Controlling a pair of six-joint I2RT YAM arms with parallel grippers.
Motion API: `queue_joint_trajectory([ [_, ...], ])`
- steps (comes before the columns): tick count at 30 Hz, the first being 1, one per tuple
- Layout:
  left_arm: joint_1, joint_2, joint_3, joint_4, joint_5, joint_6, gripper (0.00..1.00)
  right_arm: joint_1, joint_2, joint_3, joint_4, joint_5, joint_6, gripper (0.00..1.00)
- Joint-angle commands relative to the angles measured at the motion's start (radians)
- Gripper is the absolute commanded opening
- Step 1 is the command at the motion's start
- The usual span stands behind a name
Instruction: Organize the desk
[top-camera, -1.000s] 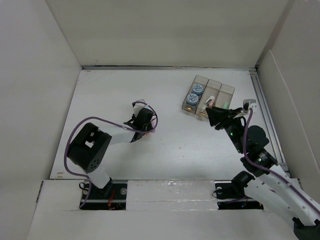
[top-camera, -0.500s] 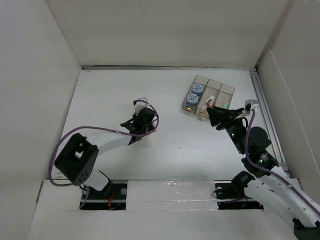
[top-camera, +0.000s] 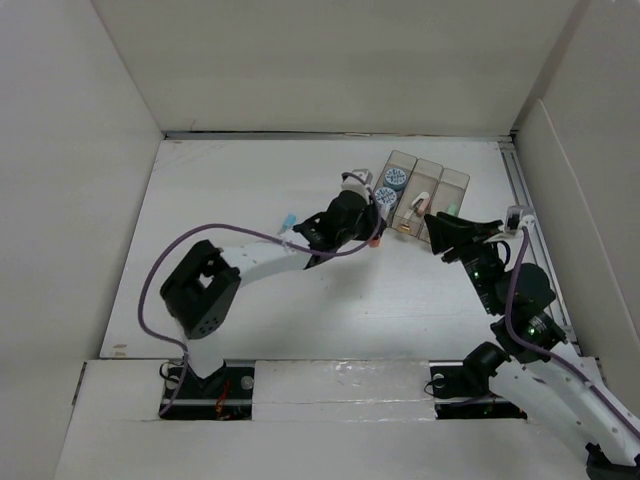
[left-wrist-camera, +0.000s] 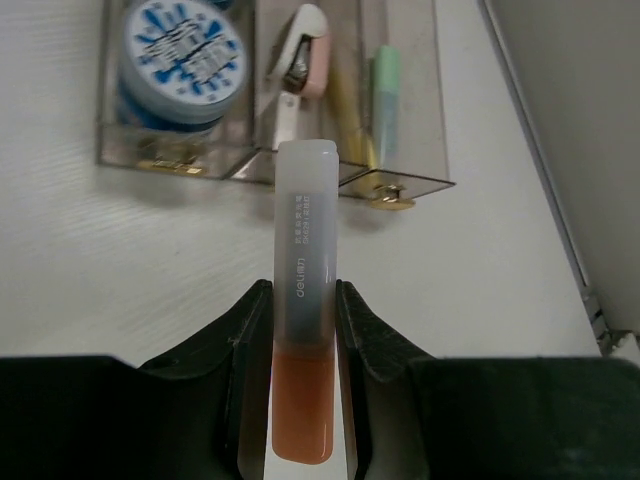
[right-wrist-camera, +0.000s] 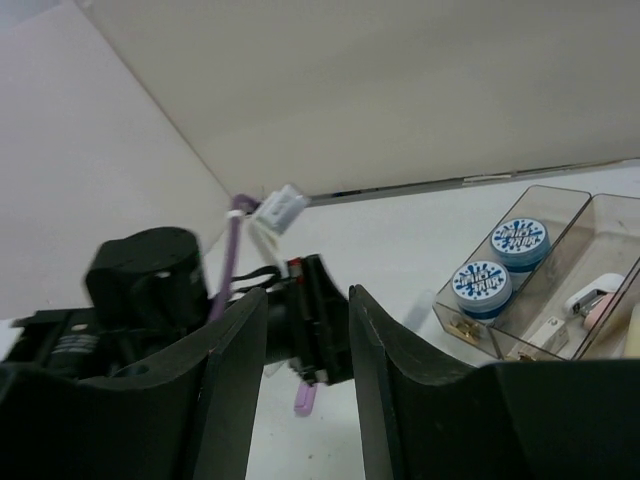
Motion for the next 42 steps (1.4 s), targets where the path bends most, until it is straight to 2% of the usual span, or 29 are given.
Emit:
queue_joint_trajectory([
  [1, 0.001, 0.097, 0.181, 0.105, 0.203, 0.011, 0.0, -0.001, -0.04, 0.013, 0.006, 0.029, -0.006, 0.44],
  [7, -0.008, 0.433, 0.571, 0.119, 0.379, -0.037, 0.0, -0.001, -0.078, 0.013, -0.013, 0.058, -0.012, 0.44],
  [11, -0.008, 0.573, 0.753, 0.162, 0.39, -0.104, 0.0, -0.001, -0.078, 0.016, -0.016, 0.06, -0.009, 0.44],
  [22, -0.008, 0.788, 0.981, 0.227, 0.385, -0.187, 0.07, -0.001, -0.069, 0.017, -0.016, 0.048, -0.006, 0.44],
  [23, -0.008, 0.791, 0.987, 0.227, 0.382, -0.187, 0.1, -0.001, -0.069, 0.017, -0.017, 0.044, -0.006, 0.44],
  [24, -0.008, 0.794, 0.996, 0.222, 0.371, -0.179, 0.18, -0.001, -0.067, 0.016, -0.016, 0.046, -0.006, 0.44],
  [25, -0.008, 0.794, 0.996, 0.222, 0.371, -0.179, 0.18, -0.001, -0.067, 0.016, -0.016, 0.046, -0.006, 0.44],
  [26, -0.008, 0.794, 0.996, 0.218, 0.368, -0.176, 0.29, -0.001, -0.066, 0.016, -0.014, 0.044, -0.004, 0.44],
  [28, -0.008, 0.788, 0.995, 0.201, 0.356, -0.162, 0.37, -0.001, -0.063, 0.017, -0.014, 0.041, -0.006, 0.44],
  [29, -0.008, 0.786, 0.99, 0.199, 0.356, -0.161, 0.45, -0.001, -0.057, 0.016, -0.011, 0.041, -0.004, 0.44],
  [32, -0.008, 0.769, 0.973, 0.196, 0.356, -0.155, 0.58, -0.001, -0.052, 0.014, -0.008, 0.034, -0.004, 0.44],
  [35, 0.01, 0.73, 0.953, 0.165, 0.351, -0.14, 0.58, -0.001, -0.047, 0.017, -0.008, 0.035, -0.003, 0.44],
  [38, 0.039, 0.592, 0.794, 0.191, 0.325, -0.11, 0.49, -0.001, -0.058, 0.016, -0.013, 0.037, -0.004, 0.44],
  [39, 0.05, 0.547, 0.654, 0.219, 0.307, -0.101, 0.48, -0.001, -0.061, 0.014, -0.013, 0.041, -0.004, 0.44],
  [41, 0.092, 0.383, 0.506, 0.25, 0.261, -0.072, 0.48, -0.001, -0.074, 0.008, -0.006, 0.044, 0.0, 0.44],
  [42, 0.107, 0.328, 0.35, 0.272, 0.247, -0.066, 0.48, -0.001, -0.072, 0.008, -0.006, 0.041, -0.003, 0.44],
])
